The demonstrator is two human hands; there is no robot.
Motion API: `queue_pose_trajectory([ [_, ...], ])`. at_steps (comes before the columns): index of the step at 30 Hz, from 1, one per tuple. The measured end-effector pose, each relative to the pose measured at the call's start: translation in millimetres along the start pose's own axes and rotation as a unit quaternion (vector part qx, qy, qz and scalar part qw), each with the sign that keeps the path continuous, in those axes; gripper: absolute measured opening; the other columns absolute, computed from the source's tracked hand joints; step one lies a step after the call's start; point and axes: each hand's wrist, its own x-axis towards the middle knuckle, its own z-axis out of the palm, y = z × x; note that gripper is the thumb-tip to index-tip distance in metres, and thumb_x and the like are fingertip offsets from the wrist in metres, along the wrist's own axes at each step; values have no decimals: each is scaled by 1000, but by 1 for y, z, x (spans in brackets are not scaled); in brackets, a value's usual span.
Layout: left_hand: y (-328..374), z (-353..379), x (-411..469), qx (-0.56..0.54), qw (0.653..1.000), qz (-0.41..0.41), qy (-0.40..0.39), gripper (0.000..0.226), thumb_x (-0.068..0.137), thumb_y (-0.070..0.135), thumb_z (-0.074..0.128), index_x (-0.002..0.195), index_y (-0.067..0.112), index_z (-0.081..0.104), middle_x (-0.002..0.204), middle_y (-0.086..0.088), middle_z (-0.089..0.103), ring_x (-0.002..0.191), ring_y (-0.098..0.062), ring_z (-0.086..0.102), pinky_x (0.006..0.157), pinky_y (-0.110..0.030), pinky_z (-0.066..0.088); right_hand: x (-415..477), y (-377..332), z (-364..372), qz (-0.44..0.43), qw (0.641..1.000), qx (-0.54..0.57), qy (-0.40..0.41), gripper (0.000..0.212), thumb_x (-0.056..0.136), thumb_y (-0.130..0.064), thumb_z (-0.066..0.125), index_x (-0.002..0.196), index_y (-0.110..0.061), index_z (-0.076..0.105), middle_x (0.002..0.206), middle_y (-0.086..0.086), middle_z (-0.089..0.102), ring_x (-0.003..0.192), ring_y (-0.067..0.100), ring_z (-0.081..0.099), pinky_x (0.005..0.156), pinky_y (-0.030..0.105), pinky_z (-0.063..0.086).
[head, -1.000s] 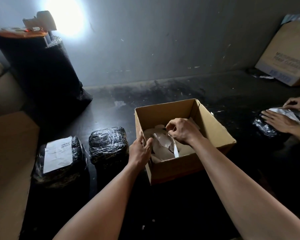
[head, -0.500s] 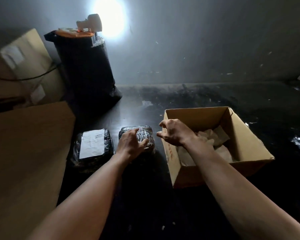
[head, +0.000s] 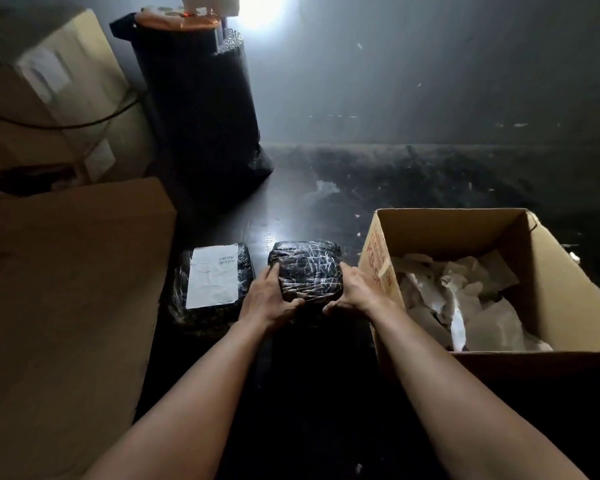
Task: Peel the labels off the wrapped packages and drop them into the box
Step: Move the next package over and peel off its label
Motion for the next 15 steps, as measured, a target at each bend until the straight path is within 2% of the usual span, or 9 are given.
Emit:
queue_pose_trajectory([
  [1,-4,2,4,-11,1000,-13,-11,109,61,61,77,148,16,31,146,-3,43,131,-25,48,108,-41,44,1,0,2,9,1000,24,-18,129,60,-48,91,155,-10,13,157,13,32,143,34,35,115,47,35],
  [3,-11,4,12,-33,999,-30,-28,133,49,67,81,154,16,17,155,-5,31,139,-27,40,110,-45,41,7,0,9,29,996,74,-43,151,54,-50,93,157,-16,-11,165,10,10,151,31,17,121,46,21],
  [6,-16,5,19,-63,995,-46,-64,149,53,55,91,157,10,-7,165,-6,7,149,-25,19,119,-40,28,17,1,20,54,987,134,-73,153,59,-37,93,150,-20,-28,166,12,-8,152,33,4,121,47,11],
  [8,-17,9,24,-85,992,-48,-75,154,52,52,92,155,9,-14,165,-6,4,151,-23,15,120,-35,23,16,1,24,59,983,158,-76,147,67,-28,91,149,-20,-30,165,16,-8,152,34,6,120,46,10],
  [10,-16,13,27,-112,989,-54,-83,156,52,48,94,154,8,-17,165,-7,8,150,-23,18,121,-34,23,17,5,24,55,981,171,-70,142,70,-23,89,151,-19,-28,165,18,-4,151,35,9,120,44,12],
  [15,-17,15,25,-168,981,-63,-81,150,53,35,96,156,12,-11,163,-7,18,146,-21,28,119,-32,27,14,1,21,69,971,222,-64,139,67,-18,91,155,-22,-17,165,14,3,151,32,13,120,43,16],
])
